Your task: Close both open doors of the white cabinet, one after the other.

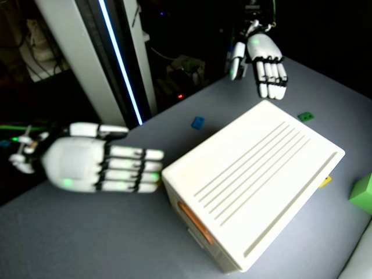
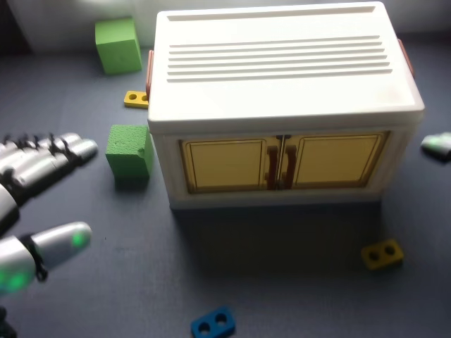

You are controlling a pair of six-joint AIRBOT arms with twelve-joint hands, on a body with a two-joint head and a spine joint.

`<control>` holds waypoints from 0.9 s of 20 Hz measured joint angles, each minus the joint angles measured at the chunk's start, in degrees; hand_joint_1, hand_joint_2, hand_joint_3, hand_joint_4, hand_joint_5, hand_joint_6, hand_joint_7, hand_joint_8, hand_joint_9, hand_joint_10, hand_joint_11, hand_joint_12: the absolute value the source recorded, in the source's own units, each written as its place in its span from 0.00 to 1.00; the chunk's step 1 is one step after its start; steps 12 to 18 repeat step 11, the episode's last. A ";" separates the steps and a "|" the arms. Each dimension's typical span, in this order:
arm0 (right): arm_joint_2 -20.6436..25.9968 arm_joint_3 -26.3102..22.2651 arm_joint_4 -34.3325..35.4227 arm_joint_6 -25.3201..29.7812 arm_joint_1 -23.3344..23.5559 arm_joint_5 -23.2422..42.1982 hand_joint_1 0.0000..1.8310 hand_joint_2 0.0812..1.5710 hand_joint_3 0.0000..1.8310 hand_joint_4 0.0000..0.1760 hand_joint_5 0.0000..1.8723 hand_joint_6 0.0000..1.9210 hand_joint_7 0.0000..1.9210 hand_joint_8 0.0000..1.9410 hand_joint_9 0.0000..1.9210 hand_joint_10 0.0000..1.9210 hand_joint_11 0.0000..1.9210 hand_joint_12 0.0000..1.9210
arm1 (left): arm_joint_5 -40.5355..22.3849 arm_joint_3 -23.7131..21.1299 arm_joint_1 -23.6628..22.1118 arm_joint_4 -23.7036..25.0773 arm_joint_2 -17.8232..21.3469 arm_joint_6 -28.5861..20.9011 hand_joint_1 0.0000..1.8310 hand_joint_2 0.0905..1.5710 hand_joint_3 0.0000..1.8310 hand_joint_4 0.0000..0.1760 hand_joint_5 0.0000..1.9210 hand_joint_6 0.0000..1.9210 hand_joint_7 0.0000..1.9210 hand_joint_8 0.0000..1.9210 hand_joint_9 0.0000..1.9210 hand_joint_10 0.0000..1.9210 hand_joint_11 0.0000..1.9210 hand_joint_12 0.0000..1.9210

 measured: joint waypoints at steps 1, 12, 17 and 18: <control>0.20 0.07 1.44 -0.17 0.00 1.68 0.00 0.91 0.00 0.01 0.03 0.00 0.03 0.00 0.04 0.01 0.07 0.02 | -1.25 0.00 -0.24 -0.96 0.00 0.00 0.00 0.89 0.00 0.00 0.04 0.00 0.02 0.00 0.03 0.00 0.00 0.14; -0.31 3.52 8.79 -1.38 6.62 14.21 0.29 0.84 0.00 0.14 0.10 0.00 0.11 0.01 0.08 0.00 0.10 0.01 | -13.09 3.96 -2.73 -6.03 -1.51 -4.79 0.13 0.87 0.00 0.00 0.00 0.00 0.00 0.00 0.00 0.00 0.00 0.00; -0.31 3.52 8.79 -1.38 6.62 14.21 0.29 0.84 0.00 0.14 0.10 0.00 0.11 0.01 0.08 0.00 0.10 0.01 | -13.09 3.96 -2.73 -6.03 -1.51 -4.79 0.13 0.87 0.00 0.00 0.00 0.00 0.00 0.00 0.00 0.00 0.00 0.00; -0.31 3.52 8.79 -1.38 6.62 14.21 0.29 0.84 0.00 0.14 0.10 0.00 0.11 0.01 0.08 0.00 0.10 0.01 | -13.09 3.96 -2.73 -6.03 -1.51 -4.79 0.13 0.87 0.00 0.00 0.00 0.00 0.00 0.00 0.00 0.00 0.00 0.00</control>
